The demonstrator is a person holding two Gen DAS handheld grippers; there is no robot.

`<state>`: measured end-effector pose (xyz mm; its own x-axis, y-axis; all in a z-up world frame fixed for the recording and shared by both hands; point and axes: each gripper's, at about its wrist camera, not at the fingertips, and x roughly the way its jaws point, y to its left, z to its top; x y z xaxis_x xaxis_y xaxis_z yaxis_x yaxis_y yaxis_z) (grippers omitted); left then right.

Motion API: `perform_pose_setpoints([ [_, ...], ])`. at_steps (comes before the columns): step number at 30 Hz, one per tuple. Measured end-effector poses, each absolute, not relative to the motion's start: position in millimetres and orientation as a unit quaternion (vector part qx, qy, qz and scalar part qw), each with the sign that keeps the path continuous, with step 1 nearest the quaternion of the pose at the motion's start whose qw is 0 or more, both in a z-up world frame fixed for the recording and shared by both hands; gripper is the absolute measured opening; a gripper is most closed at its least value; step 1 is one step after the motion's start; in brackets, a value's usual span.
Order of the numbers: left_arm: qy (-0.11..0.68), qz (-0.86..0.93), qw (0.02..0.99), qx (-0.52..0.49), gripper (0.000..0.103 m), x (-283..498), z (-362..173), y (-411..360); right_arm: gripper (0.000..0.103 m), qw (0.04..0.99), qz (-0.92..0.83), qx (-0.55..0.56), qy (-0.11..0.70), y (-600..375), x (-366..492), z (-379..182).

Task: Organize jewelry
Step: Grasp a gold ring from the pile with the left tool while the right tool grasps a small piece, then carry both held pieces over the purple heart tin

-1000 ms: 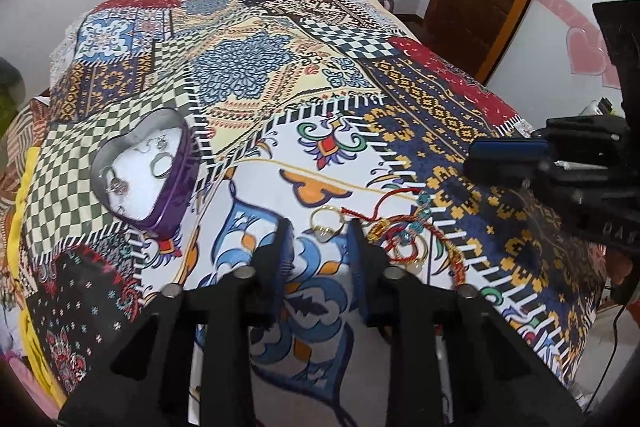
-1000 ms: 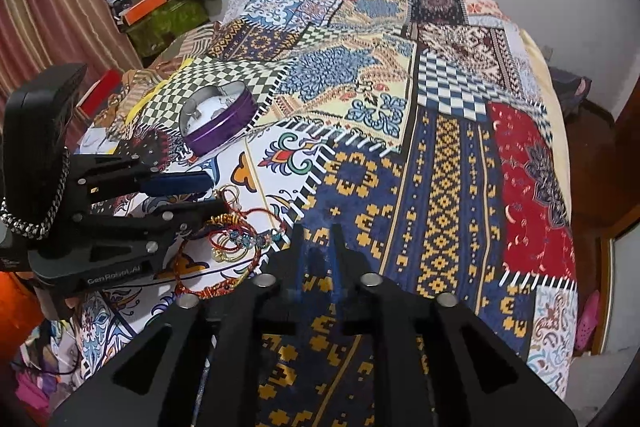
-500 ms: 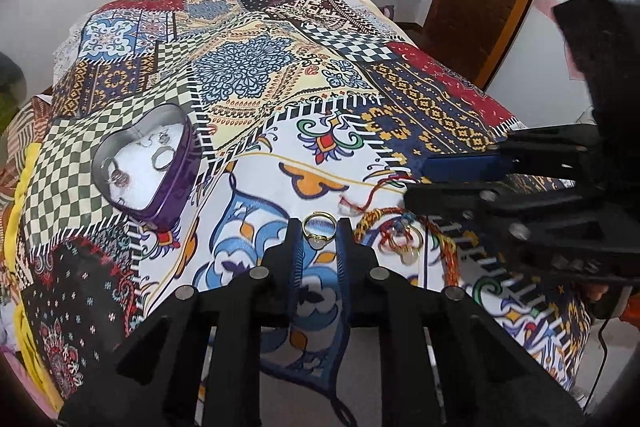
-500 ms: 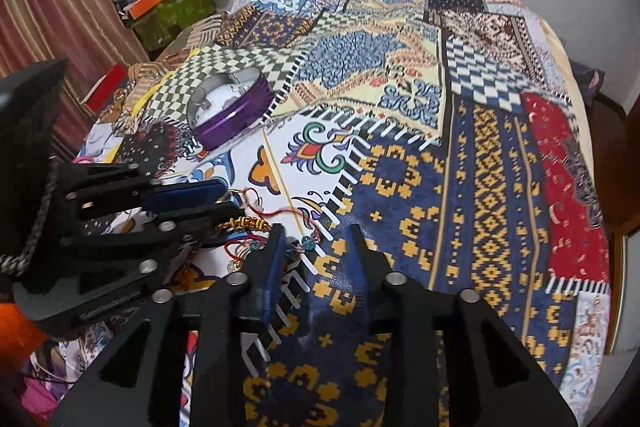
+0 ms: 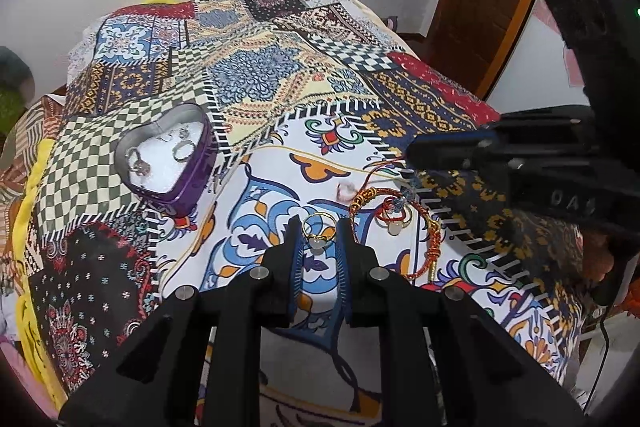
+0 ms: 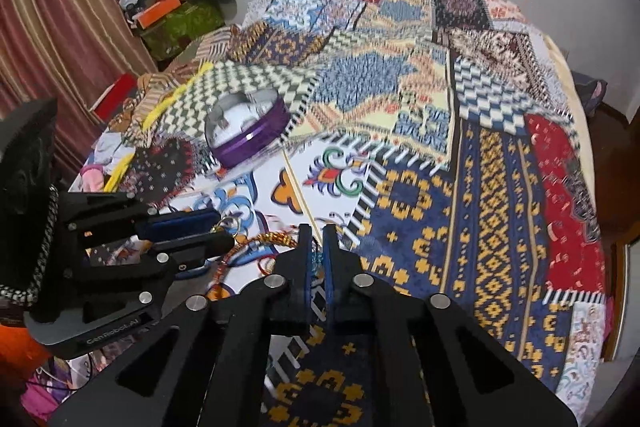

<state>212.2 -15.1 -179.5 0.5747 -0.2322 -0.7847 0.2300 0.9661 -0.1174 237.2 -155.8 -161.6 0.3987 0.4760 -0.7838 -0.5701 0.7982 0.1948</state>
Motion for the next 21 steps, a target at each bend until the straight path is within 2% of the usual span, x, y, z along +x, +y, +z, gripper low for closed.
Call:
perform_pose_setpoints([
  [21, 0.390, -0.087, 0.916, -0.020, 0.016, 193, -131, 24, 0.004, 0.875, 0.311, -0.055, 0.367, -147, 231, -87],
])
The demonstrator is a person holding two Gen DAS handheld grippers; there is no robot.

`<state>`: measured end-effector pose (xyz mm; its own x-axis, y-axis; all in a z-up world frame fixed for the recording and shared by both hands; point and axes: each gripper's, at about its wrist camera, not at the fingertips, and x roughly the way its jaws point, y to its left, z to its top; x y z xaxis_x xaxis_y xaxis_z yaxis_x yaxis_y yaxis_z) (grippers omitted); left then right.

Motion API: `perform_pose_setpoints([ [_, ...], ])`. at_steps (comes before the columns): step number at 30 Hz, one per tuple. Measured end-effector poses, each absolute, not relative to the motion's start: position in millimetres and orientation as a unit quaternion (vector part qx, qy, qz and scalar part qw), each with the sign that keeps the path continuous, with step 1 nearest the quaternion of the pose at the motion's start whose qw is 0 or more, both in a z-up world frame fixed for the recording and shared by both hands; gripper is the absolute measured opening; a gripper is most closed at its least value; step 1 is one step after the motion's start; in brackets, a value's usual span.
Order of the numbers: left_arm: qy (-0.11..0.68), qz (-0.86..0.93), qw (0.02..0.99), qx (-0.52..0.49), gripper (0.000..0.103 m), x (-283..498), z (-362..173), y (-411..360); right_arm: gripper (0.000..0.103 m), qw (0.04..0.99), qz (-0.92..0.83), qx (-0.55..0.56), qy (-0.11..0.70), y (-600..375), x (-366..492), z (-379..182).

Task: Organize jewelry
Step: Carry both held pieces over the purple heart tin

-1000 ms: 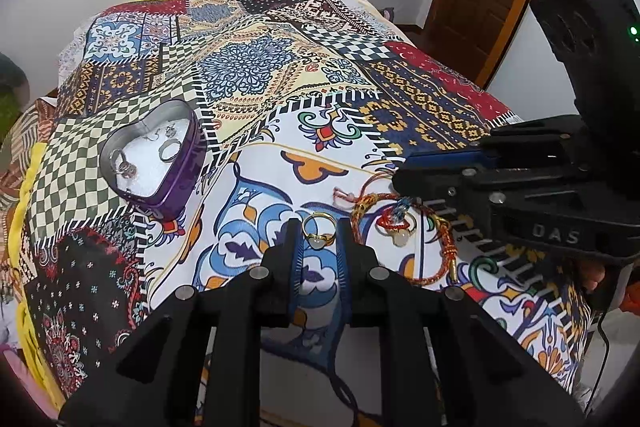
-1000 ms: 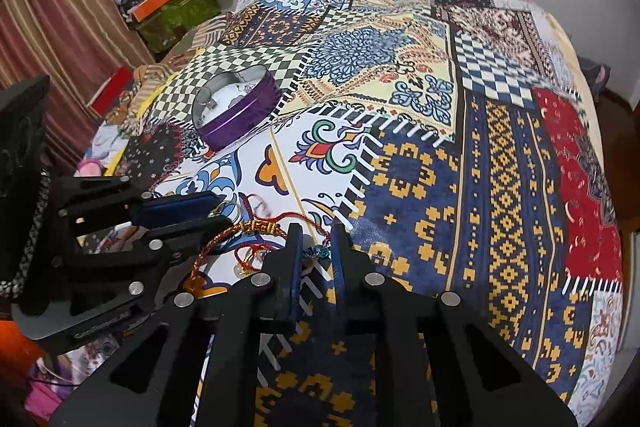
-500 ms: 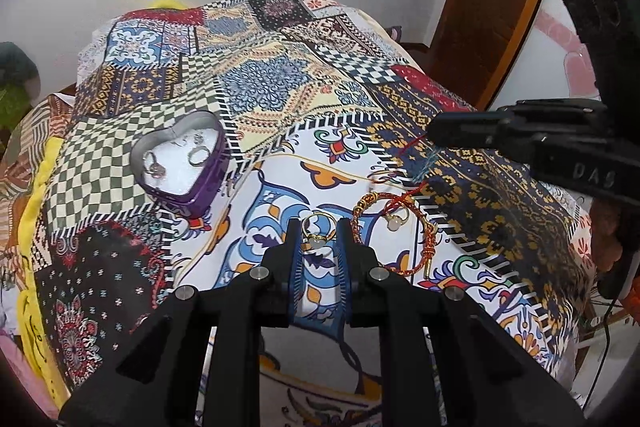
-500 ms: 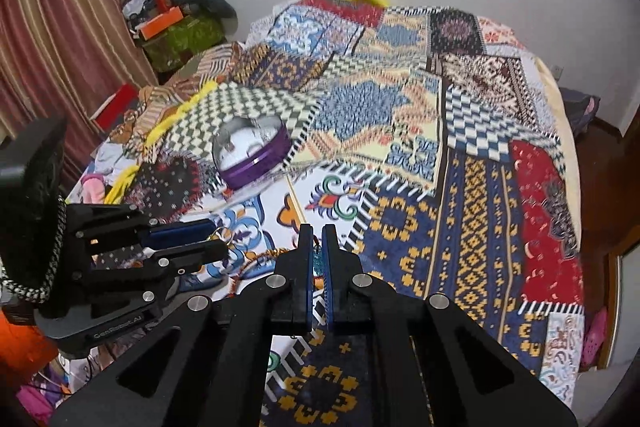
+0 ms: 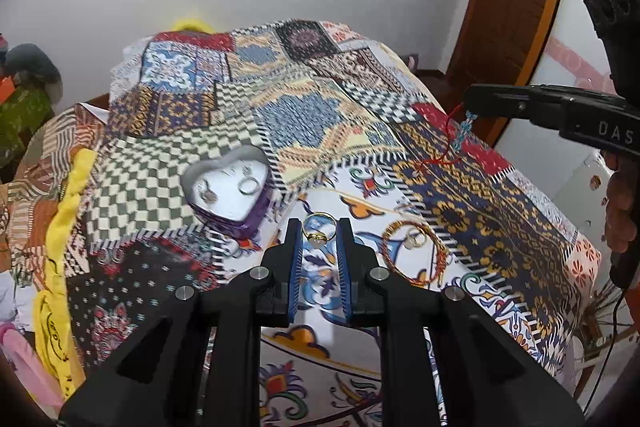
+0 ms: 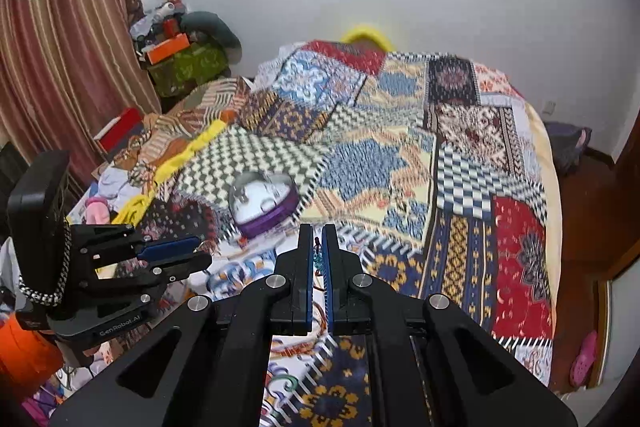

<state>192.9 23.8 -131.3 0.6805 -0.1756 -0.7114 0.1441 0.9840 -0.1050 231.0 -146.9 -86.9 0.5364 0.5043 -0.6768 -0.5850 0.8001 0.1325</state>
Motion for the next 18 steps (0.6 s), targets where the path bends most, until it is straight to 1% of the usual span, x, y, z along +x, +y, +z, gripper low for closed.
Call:
perform_pose_setpoints([
  [8, 0.368, -0.067, 0.927, -0.031, 0.016, 194, -115, 45, 0.004, 0.880, 0.324, -0.057, 0.343, -127, 237, -66],
  [18, 0.361, -0.048, 0.931, -0.025, 0.016, 204, -116, 61, 0.004, 0.871, 0.345, -0.057, 0.345, -93, 250, -68],
])
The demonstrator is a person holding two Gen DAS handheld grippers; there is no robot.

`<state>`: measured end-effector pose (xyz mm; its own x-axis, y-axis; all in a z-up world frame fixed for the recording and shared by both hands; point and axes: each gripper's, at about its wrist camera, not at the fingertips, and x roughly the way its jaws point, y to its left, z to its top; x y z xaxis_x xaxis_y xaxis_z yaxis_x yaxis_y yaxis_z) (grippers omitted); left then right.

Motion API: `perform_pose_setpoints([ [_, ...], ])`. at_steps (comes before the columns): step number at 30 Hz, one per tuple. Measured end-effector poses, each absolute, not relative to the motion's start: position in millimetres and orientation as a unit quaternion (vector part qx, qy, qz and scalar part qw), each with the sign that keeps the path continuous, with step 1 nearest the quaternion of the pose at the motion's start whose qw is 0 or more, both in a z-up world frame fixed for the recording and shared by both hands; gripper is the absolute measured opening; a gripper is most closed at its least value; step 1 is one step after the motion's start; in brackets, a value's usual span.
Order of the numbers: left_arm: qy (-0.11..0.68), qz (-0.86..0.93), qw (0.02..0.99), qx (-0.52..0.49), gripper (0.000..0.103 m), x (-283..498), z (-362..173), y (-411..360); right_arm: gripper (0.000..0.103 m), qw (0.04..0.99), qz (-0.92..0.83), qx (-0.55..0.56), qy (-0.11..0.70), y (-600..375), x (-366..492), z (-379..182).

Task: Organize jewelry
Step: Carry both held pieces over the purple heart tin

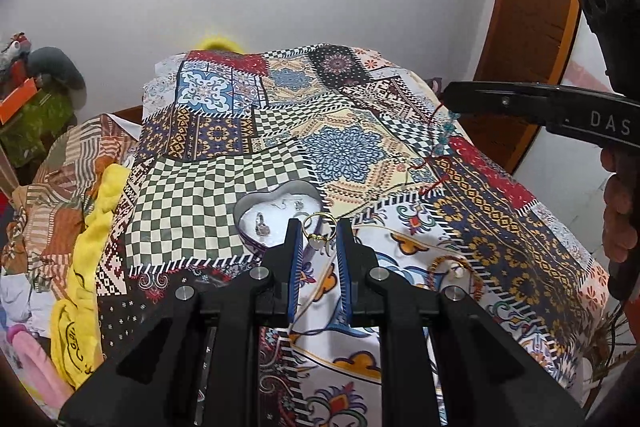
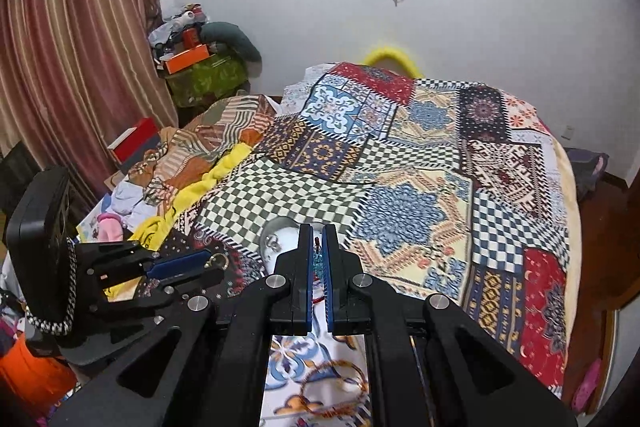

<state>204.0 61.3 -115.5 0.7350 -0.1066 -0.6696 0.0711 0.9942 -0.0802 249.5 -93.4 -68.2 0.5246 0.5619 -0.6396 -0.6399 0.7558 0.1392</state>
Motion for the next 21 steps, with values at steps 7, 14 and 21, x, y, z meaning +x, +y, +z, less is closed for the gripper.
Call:
perform_pose_setpoints([
  [7, 0.367, -0.032, 0.929, -0.034, 0.016, 220, -126, 79, 0.004, 0.861, 0.361, -0.059, 0.353, -67, 261, -77],
  [14, 0.371, -0.014, 0.927, -0.048, 0.016, 235, -139, 102, 0.004, 0.851, 0.368, -0.062, 0.369, -47, 273, -88],
  [21, 0.388, -0.011, 0.919, -0.064, 0.016, 250, -159, 114, 0.004, 0.838, 0.369, -0.065, 0.396, -30, 291, -105],
])
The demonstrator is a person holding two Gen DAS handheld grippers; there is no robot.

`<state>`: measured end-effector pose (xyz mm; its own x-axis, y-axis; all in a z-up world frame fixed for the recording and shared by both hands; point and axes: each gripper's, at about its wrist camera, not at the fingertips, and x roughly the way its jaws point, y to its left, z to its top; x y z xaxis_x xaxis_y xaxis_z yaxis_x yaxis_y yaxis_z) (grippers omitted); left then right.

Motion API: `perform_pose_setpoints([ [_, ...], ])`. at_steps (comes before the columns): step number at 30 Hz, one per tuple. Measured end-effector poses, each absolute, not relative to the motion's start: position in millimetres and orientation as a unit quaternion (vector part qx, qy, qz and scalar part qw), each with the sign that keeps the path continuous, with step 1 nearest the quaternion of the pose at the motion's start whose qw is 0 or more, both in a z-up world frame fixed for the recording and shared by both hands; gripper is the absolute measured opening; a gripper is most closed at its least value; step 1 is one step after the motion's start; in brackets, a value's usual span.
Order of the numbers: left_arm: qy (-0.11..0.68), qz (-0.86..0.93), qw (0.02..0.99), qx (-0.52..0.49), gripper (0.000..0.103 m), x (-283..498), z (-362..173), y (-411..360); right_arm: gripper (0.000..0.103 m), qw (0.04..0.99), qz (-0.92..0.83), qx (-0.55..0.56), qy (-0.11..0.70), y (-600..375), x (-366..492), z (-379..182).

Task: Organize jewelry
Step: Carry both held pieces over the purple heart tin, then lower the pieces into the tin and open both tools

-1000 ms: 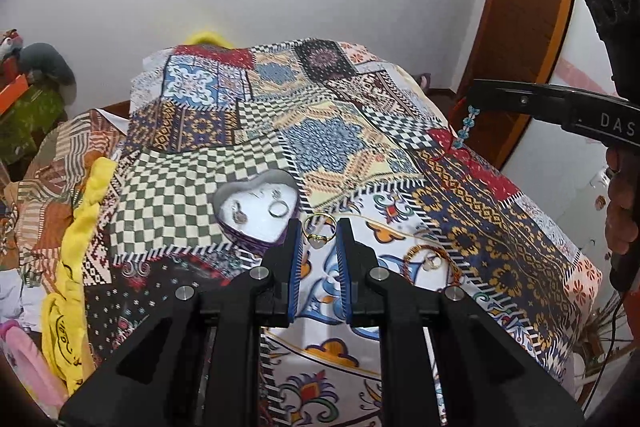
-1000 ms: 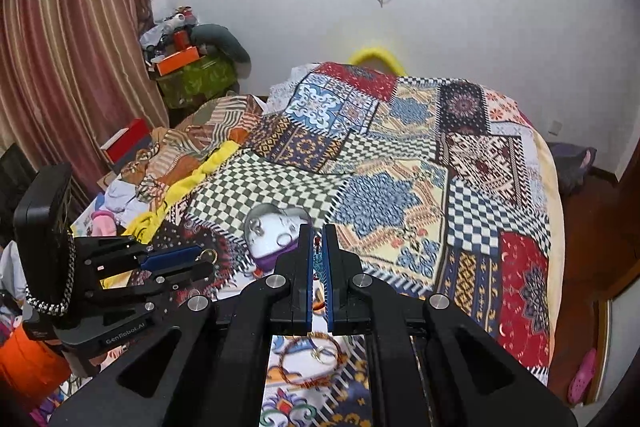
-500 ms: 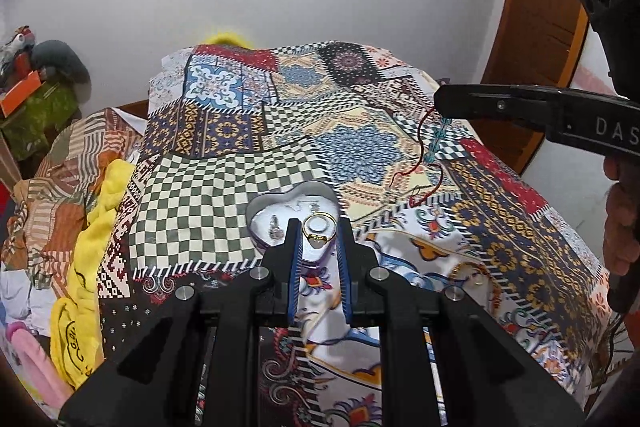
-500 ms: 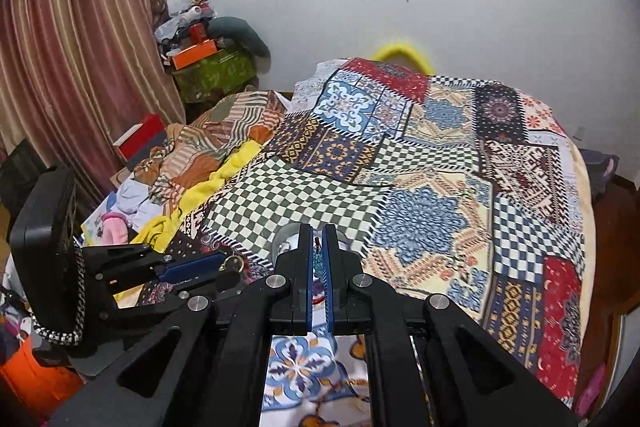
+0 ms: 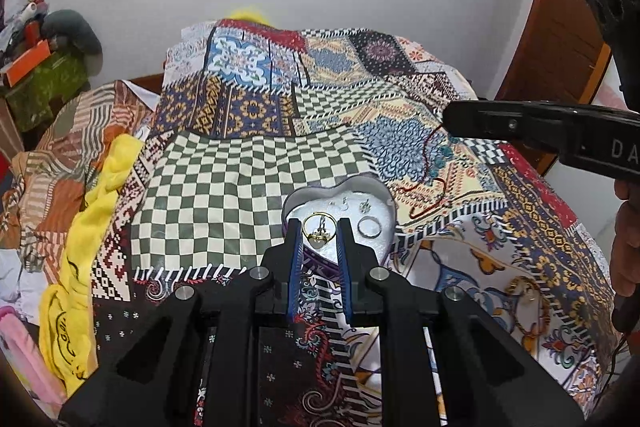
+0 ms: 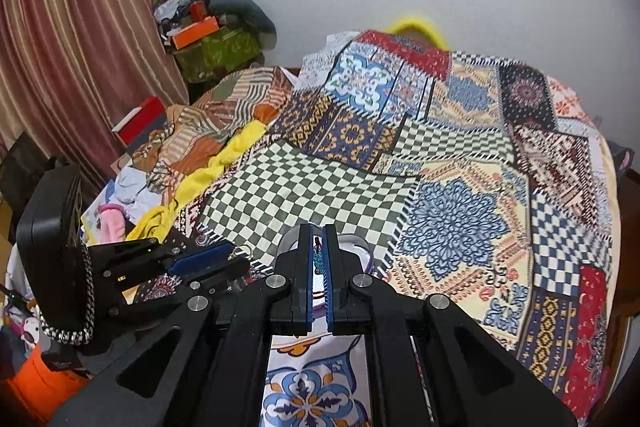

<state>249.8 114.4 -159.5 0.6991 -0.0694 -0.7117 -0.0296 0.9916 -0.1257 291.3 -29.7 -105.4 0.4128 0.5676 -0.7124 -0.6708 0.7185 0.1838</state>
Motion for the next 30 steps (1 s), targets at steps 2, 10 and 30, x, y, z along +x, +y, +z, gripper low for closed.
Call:
perform_pose_setpoints([
  [2, 0.394, -0.012, 0.917, -0.064, 0.016, 254, -166, 114, 0.004, 0.831, 0.371, -0.063, 0.409, -24, 297, -113],
  [10, 0.411, -0.026, 0.909, -0.060, 0.016, 268, -182, 106, 0.004, 0.808, 0.372, -0.080, 0.450, -2, 311, -143],
  [30, 0.437, -0.031, 0.897, -0.060, 0.016, 290, -200, 103, 0.004, 0.776, 0.353, -0.111, 0.511, 14, 332, -184],
])
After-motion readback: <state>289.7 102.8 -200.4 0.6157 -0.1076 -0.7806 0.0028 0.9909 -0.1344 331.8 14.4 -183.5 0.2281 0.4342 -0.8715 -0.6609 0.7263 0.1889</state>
